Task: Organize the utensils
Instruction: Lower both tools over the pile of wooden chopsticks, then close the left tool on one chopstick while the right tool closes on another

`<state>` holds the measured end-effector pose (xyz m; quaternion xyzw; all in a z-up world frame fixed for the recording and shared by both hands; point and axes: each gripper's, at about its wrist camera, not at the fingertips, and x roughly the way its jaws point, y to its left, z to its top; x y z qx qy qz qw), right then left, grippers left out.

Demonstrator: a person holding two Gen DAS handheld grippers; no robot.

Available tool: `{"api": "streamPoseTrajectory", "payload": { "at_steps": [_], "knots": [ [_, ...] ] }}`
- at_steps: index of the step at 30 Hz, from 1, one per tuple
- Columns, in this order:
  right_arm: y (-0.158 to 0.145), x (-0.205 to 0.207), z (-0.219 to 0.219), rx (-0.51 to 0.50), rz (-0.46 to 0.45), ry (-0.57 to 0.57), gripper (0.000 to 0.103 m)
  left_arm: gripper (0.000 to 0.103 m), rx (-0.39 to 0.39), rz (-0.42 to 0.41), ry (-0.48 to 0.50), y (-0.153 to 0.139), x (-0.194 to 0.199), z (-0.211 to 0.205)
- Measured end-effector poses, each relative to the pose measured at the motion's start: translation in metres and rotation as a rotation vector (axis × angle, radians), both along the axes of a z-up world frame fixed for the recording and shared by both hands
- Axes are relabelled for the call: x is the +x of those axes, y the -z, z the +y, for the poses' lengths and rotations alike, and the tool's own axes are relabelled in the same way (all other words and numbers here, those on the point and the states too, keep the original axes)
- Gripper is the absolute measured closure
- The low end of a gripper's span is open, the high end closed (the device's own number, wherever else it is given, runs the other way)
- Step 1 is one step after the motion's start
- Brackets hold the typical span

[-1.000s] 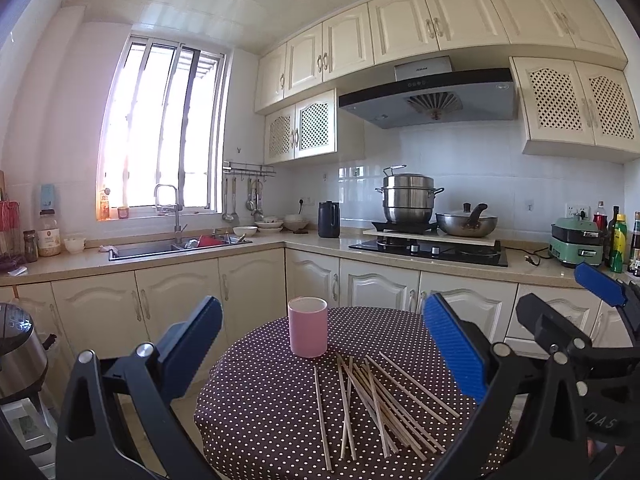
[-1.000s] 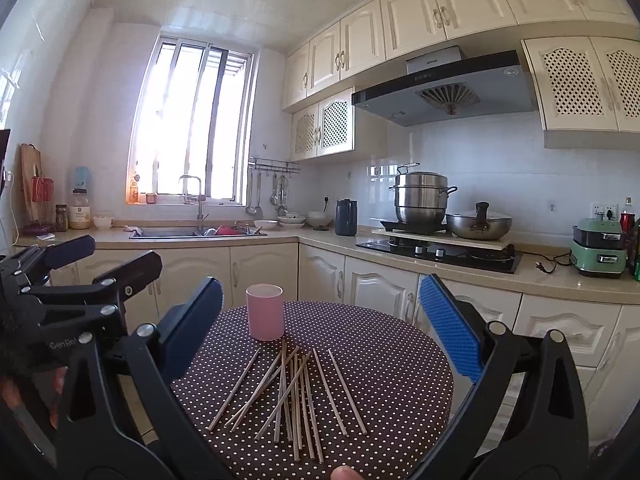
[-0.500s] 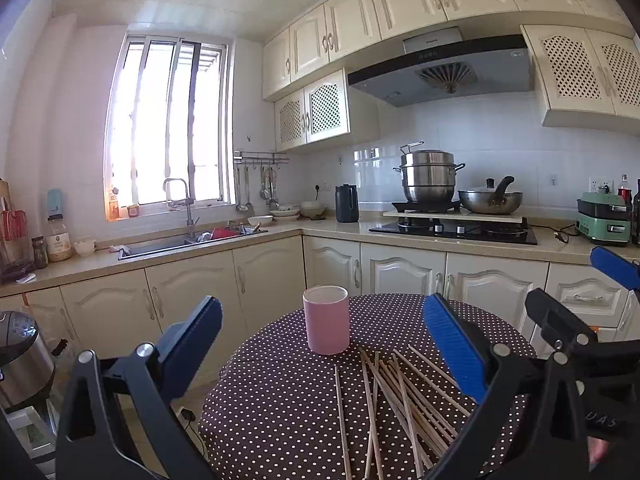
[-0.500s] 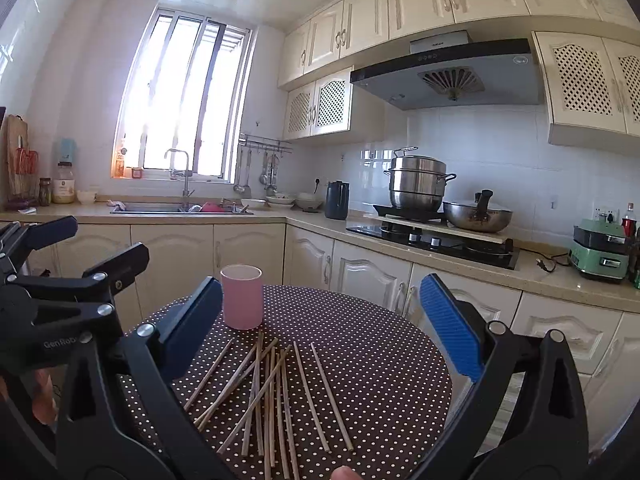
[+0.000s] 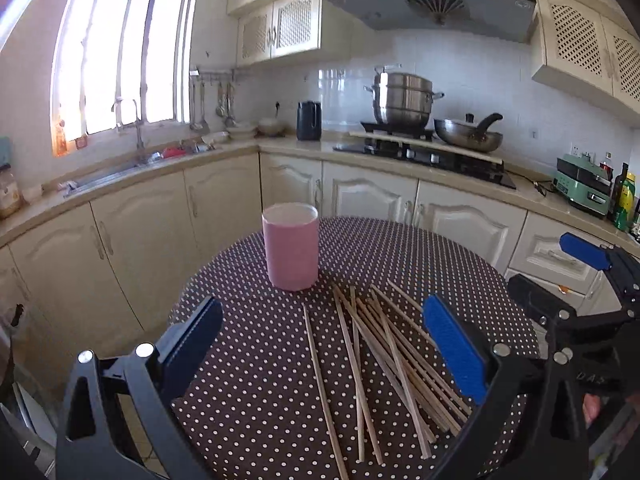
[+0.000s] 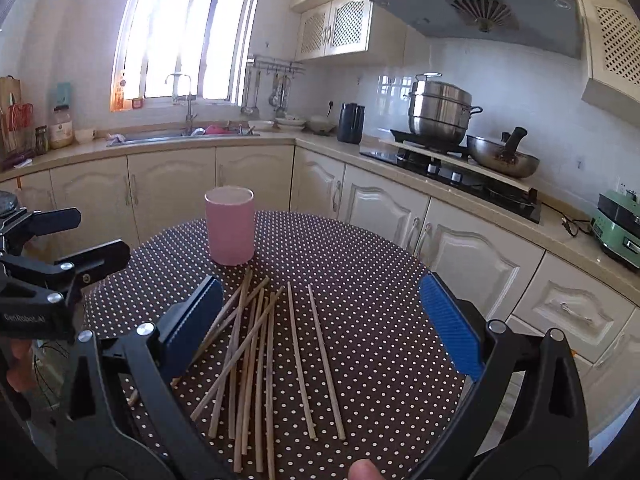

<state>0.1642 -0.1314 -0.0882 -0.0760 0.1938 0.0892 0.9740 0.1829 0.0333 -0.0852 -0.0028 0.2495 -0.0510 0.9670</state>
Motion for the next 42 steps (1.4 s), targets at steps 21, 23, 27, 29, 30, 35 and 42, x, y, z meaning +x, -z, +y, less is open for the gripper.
{"api": "streamPoseTrajectory", "payload": {
  "at_steps": [21, 23, 27, 29, 30, 35, 42],
  "knots": [
    [0.091, 0.147, -0.001, -0.099, 0.741, -0.184, 0.061, 0.061, 0.004, 0.676, 0.039, 0.115, 0.115, 0.012],
    [0.096, 0.155, 0.001, -0.111, 0.774, -0.185, 0.066, 0.062, -0.006, 0.71, 0.047, 0.119, 0.119, 0.012],
    [0.105, 0.169, 0.006, -0.134, 0.827, -0.184, 0.069, 0.068, -0.001, 0.732, 0.035, 0.125, 0.13, 0.01],
    [0.108, 0.177, 0.007, -0.129, 0.853, -0.187, 0.072, 0.076, 0.005, 0.734, 0.017, 0.124, 0.13, 0.013],
    [0.11, 0.179, 0.008, -0.131, 0.865, -0.188, 0.073, 0.079, 0.005, 0.735, 0.013, 0.124, 0.131, 0.013],
    [0.12, 0.198, 0.014, -0.155, 0.908, -0.179, 0.073, 0.089, 0.003, 0.74, 0.013, 0.123, 0.141, 0.019],
    [0.126, 0.212, 0.023, -0.197, 0.919, -0.176, 0.093, 0.097, 0.011, 0.718, 0.009, 0.121, 0.142, 0.028]
  ]
}}
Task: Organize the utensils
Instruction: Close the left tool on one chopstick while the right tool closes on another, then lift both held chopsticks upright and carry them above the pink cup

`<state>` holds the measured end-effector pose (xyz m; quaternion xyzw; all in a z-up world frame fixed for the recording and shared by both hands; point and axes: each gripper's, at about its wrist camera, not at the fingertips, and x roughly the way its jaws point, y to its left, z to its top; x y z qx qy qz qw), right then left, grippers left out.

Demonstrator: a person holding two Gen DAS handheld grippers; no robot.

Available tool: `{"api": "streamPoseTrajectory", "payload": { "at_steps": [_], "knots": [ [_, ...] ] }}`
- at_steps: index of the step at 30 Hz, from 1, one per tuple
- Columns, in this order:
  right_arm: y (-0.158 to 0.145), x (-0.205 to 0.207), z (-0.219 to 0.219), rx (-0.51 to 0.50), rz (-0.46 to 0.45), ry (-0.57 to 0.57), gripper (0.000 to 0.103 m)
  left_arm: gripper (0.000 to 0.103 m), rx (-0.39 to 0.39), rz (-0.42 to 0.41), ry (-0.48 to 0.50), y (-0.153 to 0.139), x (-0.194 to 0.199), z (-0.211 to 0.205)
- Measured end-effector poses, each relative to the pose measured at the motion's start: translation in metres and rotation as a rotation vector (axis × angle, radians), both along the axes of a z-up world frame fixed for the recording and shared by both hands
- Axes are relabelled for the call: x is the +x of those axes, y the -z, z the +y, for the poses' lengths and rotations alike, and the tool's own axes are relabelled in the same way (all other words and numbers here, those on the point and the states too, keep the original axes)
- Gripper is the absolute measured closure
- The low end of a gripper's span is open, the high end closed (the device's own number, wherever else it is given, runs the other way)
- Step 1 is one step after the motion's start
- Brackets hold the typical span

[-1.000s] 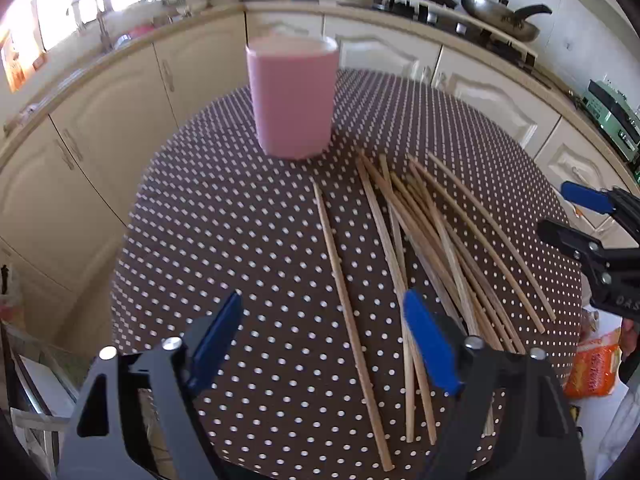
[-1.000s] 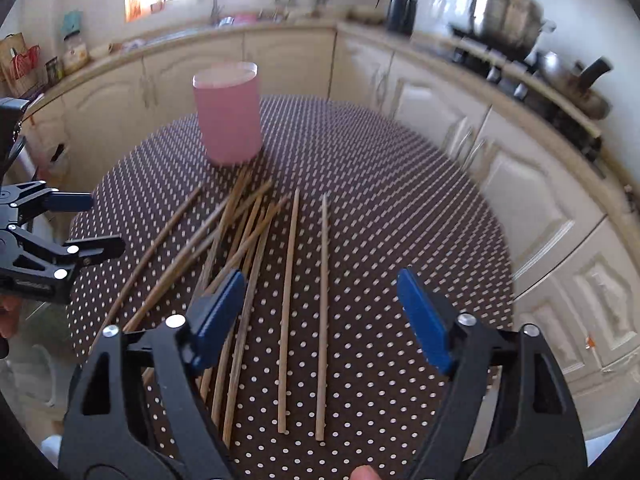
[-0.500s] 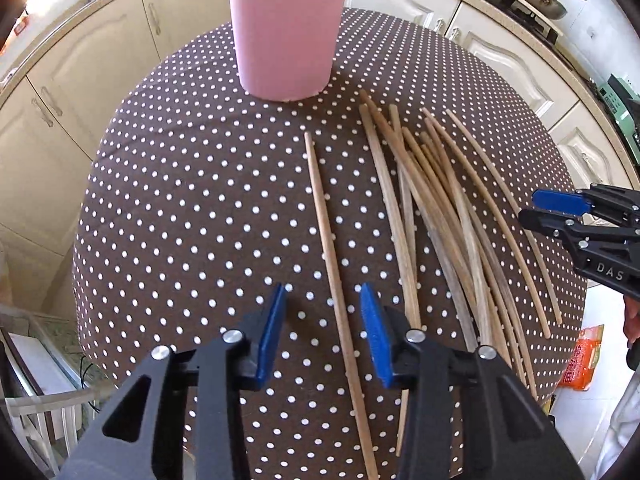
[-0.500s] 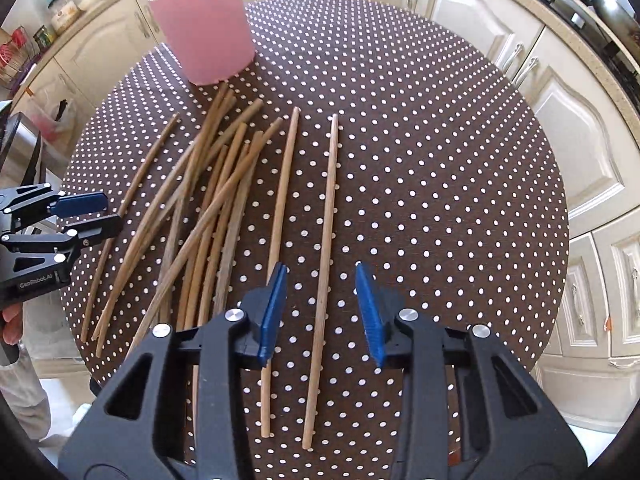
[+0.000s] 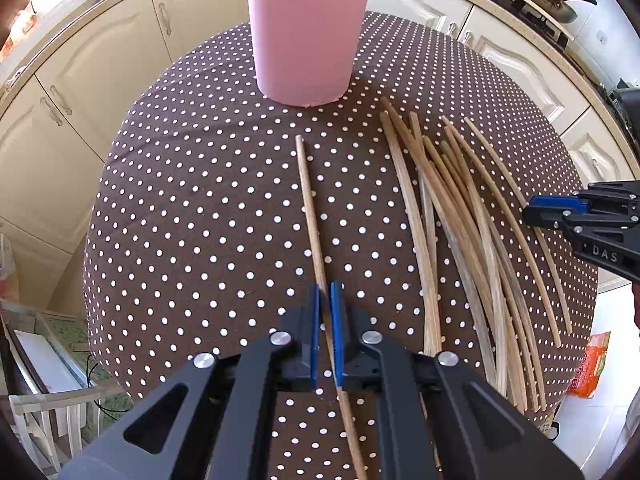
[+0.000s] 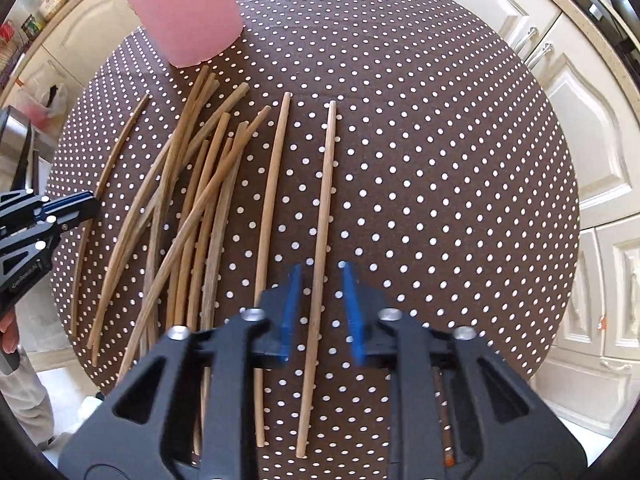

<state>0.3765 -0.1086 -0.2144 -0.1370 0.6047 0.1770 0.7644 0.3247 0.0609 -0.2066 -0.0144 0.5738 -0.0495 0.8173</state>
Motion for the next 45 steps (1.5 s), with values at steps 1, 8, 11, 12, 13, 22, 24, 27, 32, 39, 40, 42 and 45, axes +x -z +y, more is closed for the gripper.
{"api": "streamPoseTrajectory", "payload": {
  "at_steps": [1, 8, 11, 12, 13, 22, 24, 27, 32, 39, 40, 42, 45],
  "knots": [
    [0.0, -0.001, -0.001, 0.013, 0.008, 0.0, 0.096, 0.097, -0.006, -0.007, 0.0, 0.001, -0.002, 0.001],
    [-0.003, -0.01, -0.018, 0.108, -0.021, 0.02, 0.097, 0.098, -0.091, -0.079, 0.021, -0.003, -0.018, 0.015],
    [-0.014, -0.013, -0.025, 0.165, -0.053, 0.026, 0.097, 0.098, -0.117, -0.143, 0.046, -0.019, -0.024, 0.015],
    [-0.019, -0.014, -0.025, 0.18, -0.074, 0.022, 0.097, 0.098, -0.128, -0.17, 0.055, -0.026, -0.027, 0.015],
    [-0.025, -0.015, -0.027, 0.208, -0.091, 0.021, 0.097, 0.098, -0.138, -0.191, 0.061, -0.034, -0.028, 0.016],
    [-0.095, -0.02, -0.022, 0.418, -0.275, -0.014, 0.097, 0.098, -0.237, -0.422, 0.102, -0.106, -0.032, 0.004],
    [-0.111, -0.018, -0.021, 0.455, -0.338, -0.018, 0.097, 0.098, -0.254, -0.489, 0.09, -0.121, -0.029, 0.007],
    [-0.128, -0.011, -0.016, 0.526, -0.411, -0.009, 0.097, 0.098, -0.275, -0.594, 0.06, -0.143, -0.021, 0.012],
    [-0.153, -0.002, 0.004, 0.619, -0.564, 0.037, 0.097, 0.098, -0.299, -0.789, 0.0, -0.175, -0.002, 0.017],
    [-0.169, 0.032, 0.028, 0.702, -0.712, 0.087, 0.097, 0.098, -0.24, -1.003, -0.083, -0.198, 0.03, 0.02],
    [-0.171, 0.035, 0.032, 0.709, -0.731, 0.096, 0.097, 0.098, -0.237, -1.017, -0.086, -0.199, 0.036, 0.022],
    [-0.171, 0.043, 0.039, 0.733, -0.764, 0.112, 0.097, 0.098, -0.213, -1.042, -0.105, -0.199, 0.049, 0.024],
    [-0.171, 0.054, 0.046, 0.754, -0.809, 0.147, 0.097, 0.098, -0.184, -1.07, -0.133, -0.193, 0.063, 0.029]
  ]
}}
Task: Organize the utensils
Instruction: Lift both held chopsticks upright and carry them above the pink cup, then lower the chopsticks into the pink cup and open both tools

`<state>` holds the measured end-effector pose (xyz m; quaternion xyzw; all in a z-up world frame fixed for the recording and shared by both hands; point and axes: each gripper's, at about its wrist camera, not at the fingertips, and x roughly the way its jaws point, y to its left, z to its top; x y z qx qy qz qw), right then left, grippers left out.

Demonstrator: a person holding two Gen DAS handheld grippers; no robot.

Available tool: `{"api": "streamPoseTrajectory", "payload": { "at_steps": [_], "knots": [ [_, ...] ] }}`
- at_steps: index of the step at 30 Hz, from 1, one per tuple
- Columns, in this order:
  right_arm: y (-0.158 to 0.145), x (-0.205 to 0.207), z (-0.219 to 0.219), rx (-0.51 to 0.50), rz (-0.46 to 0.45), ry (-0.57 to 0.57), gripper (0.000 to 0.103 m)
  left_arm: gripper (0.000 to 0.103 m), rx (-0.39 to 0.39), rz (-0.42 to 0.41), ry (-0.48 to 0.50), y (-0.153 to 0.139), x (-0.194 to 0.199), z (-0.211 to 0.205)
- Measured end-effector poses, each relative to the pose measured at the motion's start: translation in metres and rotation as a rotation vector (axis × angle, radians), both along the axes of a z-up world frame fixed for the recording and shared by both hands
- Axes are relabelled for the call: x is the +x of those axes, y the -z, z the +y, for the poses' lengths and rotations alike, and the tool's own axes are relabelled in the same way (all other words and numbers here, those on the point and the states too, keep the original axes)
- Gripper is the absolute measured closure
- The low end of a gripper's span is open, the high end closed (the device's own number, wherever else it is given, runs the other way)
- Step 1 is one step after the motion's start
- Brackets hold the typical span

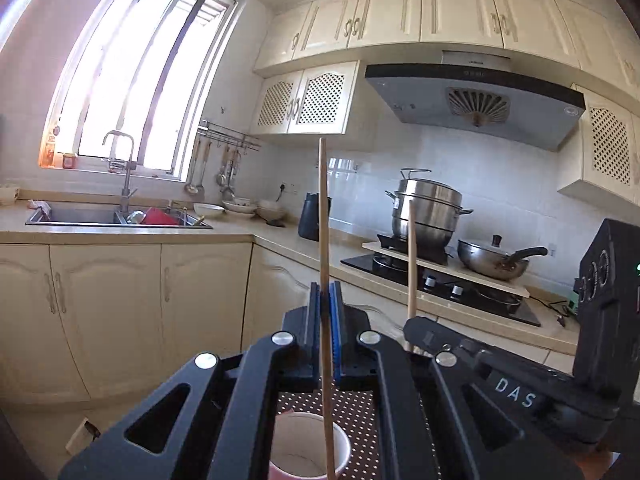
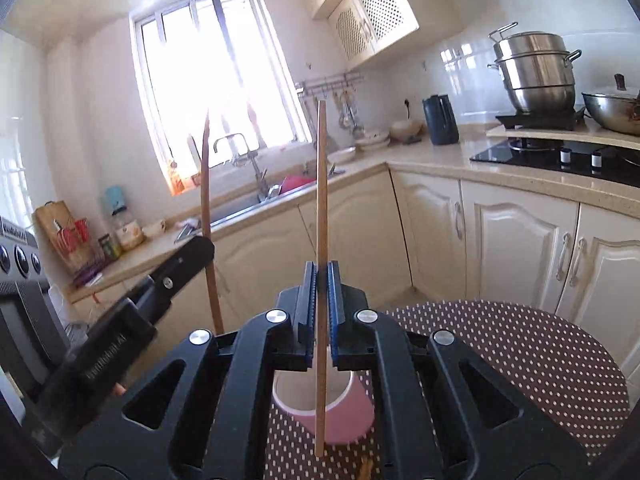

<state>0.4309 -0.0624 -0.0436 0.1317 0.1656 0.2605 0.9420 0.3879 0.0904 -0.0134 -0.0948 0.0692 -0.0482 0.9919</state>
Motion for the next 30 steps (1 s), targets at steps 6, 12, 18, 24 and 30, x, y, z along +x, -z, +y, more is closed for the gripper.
{"api": "streamPoseTrajectory", "payload": {
  "at_steps": [6, 12, 18, 24, 30],
  "knots": [
    [0.006, 0.014, 0.011, 0.031, -0.046, 0.043, 0.097, 0.098, -0.015, -0.006, -0.058, 0.021, 0.02, 0.008],
    [0.017, 0.016, 0.025, -0.002, -0.079, 0.033, 0.097, 0.098, -0.015, 0.024, -0.066, 0.043, 0.03, 0.011],
    [0.031, 0.01, 0.033, -0.049, -0.061, 0.006, 0.097, 0.098, -0.02, 0.061, -0.046, 0.059, 0.022, 0.014],
    [0.042, -0.007, 0.032, -0.097, -0.056, -0.009, 0.097, 0.098, -0.01, 0.098, -0.022, 0.071, 0.008, 0.015],
    [0.054, -0.016, 0.027, -0.118, -0.018, -0.008, 0.097, 0.098, 0.009, 0.134, -0.008, 0.077, -0.003, 0.012]
  ]
}}
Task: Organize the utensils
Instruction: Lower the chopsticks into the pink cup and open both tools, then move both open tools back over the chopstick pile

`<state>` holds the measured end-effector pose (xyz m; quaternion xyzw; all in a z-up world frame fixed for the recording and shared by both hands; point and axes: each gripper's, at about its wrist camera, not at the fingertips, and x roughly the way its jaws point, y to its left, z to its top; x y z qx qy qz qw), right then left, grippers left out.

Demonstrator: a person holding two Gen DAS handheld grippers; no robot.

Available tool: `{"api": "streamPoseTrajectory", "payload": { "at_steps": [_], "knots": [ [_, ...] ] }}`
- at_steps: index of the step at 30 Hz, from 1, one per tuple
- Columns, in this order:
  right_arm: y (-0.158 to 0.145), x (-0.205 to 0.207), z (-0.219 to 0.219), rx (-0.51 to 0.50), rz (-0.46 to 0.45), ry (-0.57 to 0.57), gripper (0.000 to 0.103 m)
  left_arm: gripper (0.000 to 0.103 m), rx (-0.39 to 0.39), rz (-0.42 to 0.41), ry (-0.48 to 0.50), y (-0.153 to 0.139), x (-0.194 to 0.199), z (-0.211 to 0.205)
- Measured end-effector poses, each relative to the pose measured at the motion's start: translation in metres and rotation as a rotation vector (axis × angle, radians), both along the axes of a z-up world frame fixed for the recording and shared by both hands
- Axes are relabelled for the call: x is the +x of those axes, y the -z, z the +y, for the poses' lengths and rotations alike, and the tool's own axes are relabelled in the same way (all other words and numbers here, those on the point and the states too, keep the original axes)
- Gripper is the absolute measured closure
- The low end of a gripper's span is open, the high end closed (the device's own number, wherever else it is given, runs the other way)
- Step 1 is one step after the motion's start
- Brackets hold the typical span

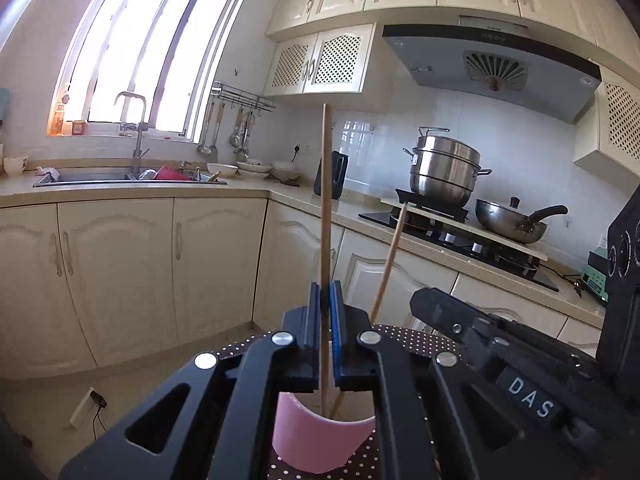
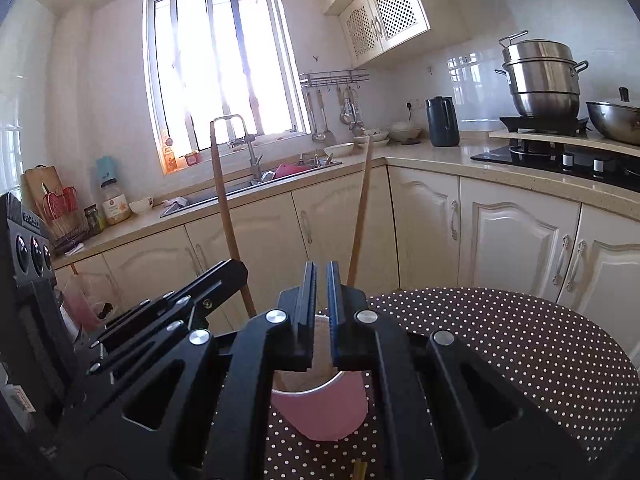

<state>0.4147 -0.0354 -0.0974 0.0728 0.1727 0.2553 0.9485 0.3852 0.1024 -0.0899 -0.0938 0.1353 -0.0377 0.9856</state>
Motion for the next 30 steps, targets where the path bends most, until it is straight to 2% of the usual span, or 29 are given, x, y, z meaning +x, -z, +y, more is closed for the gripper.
{"api": "streamPoseTrajectory", "payload": {
  "at_steps": [3, 5, 6, 7, 11, 22, 27, 30],
  "knots": [
    [0.004, -0.006, -0.003, 0.0, 0.015, 0.001, 0.097, 0.097, 0.012, 0.03, 0.002, 0.003, -0.005, -0.001],
    [0.006, -0.011, -0.005, 0.005, 0.026, 0.003, 0.097, 0.086, 0.018, 0.049, 0.004, 0.004, -0.007, -0.001],
    [0.006, -0.013, -0.006, 0.005, 0.028, 0.004, 0.097, 0.07, 0.022, 0.05, 0.0, 0.004, -0.009, -0.002],
    [0.006, -0.015, -0.006, 0.003, 0.03, 0.007, 0.097, 0.064, 0.032, 0.054, -0.01, 0.004, -0.011, -0.003],
    [0.005, -0.027, -0.013, 0.005, 0.034, 0.017, 0.097, 0.062, 0.034, 0.071, -0.02, 0.0, -0.019, -0.003],
    [-0.011, -0.066, -0.031, 0.012, 0.004, 0.037, 0.096, 0.041, 0.065, 0.03, -0.043, -0.021, -0.067, -0.017],
    [-0.015, -0.088, -0.04, -0.023, -0.014, 0.058, 0.096, 0.033, 0.083, 0.017, -0.05, -0.028, -0.09, -0.027],
    [-0.013, -0.098, -0.046, -0.048, 0.004, 0.075, 0.093, 0.031, 0.097, 0.039, -0.041, -0.029, -0.099, -0.034]
  ]
}}
